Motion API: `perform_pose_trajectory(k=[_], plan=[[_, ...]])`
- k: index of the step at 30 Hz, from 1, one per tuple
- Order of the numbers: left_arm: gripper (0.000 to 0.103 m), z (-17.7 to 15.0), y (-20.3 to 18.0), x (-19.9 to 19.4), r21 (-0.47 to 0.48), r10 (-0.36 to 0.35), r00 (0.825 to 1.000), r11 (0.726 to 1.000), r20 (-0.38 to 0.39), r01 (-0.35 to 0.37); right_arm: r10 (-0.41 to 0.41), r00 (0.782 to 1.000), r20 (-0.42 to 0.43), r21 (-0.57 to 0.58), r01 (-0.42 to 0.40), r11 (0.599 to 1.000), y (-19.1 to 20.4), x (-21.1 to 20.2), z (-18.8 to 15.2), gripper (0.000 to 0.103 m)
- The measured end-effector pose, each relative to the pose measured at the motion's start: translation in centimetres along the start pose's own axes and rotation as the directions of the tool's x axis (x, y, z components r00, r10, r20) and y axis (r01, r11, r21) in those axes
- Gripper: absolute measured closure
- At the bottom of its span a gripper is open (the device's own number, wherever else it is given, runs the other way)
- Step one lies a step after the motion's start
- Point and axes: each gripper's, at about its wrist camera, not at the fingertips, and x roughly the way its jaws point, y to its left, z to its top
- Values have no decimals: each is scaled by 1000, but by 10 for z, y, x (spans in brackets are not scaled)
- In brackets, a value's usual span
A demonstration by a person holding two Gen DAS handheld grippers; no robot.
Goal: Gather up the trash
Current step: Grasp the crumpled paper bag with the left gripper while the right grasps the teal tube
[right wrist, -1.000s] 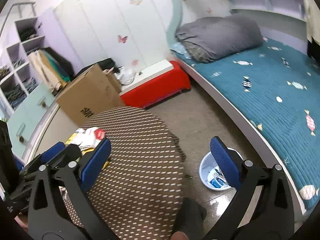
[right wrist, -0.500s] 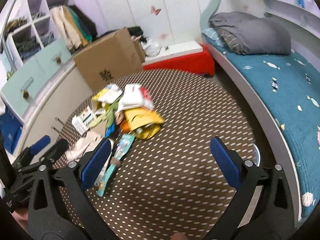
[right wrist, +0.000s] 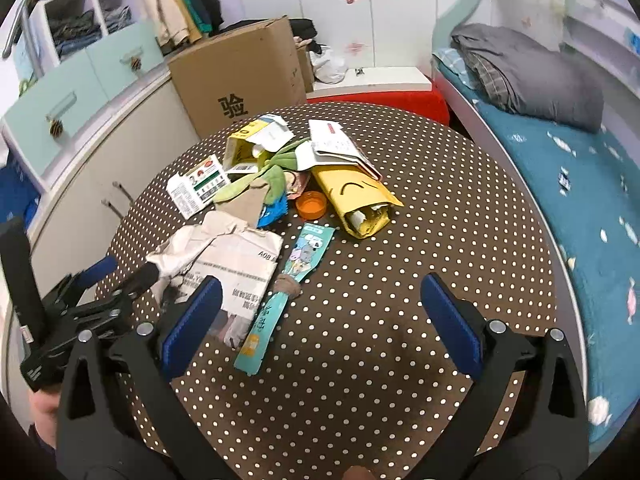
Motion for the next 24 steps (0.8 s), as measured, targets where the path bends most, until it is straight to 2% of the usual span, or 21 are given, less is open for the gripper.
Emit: perform_pose_trajectory(k=[4, 5, 6, 8, 9, 10, 12, 14, 16, 17, 19, 20, 21, 23, 24], plan=[[10, -2, -10, 15, 28, 44, 999, 999, -25, -43, -6, 999, -34, -35, 5, 999, 6, 10, -3, 6], [25, -4, -10, 18, 23, 42, 998, 999, -38, -41, -10, 999, -46, -44, 8, 999, 6, 14, -4, 6], [34, -4, -9, 24, 11, 23, 997, 1000, -74, -22, -10, 999, -53, -49, 7, 999, 7, 19, -5, 6], [50, -4, -8, 29, -13, -22, 995, 1000, -96, 20, -13, 998, -59, -47, 10, 999, 7, 26, -6, 6], [54, -4, -11, 29, -6, -30, 995, 1000, -98, 29, -18, 998, -67, -41, 15, 999, 6, 33, -6, 6], [63, -4, -18, 30, 29, -28, 995, 999, -101, 31, -17, 997, -75, -36, 15, 999, 5, 39, -5, 6], [68, -4, -26, 29, 65, -2, 996, 998, -90, 8, -13, 996, -93, -30, 11, 1000, 5, 54, -6, 6], [70, -4, -29, 28, 80, 12, 996, 997, -86, -5, -7, 995, -99, -38, 4, 999, 7, 63, -6, 12], [70, -4, -28, 27, 72, 6, 996, 997, -88, 0, -15, 995, -102, -50, 10, 999, 9, 72, -7, 31], [69, -4, -28, 27, 74, 6, 996, 997, -87, 0, -18, 994, -105, -51, 12, 999, 10, 75, -7, 35], [60, -4, -27, 27, 83, 28, 996, 996, -81, -21, -3, 993, -115, -57, -4, 998, 11, 82, -8, 41], [48, -4, -27, 29, 88, 44, 996, 995, -82, -37, -8, 994, -105, -74, 0, 997, 13, 82, -8, 43], [45, -2, -26, 32, 84, 54, 995, 995, -86, -46, -12, 995, -102, -90, 3, 996, 15, 83, -8, 46], [47, 1, -25, 35, 63, 18, 995, 998, -93, -12, -13, 996, -89, -136, 0, 991, 21, 85, -8, 65], [51, 1, -25, 36, 56, 4, 995, 998, -100, 1, -14, 996, -83, -152, 1, 988, 23, 84, -9, 79]])
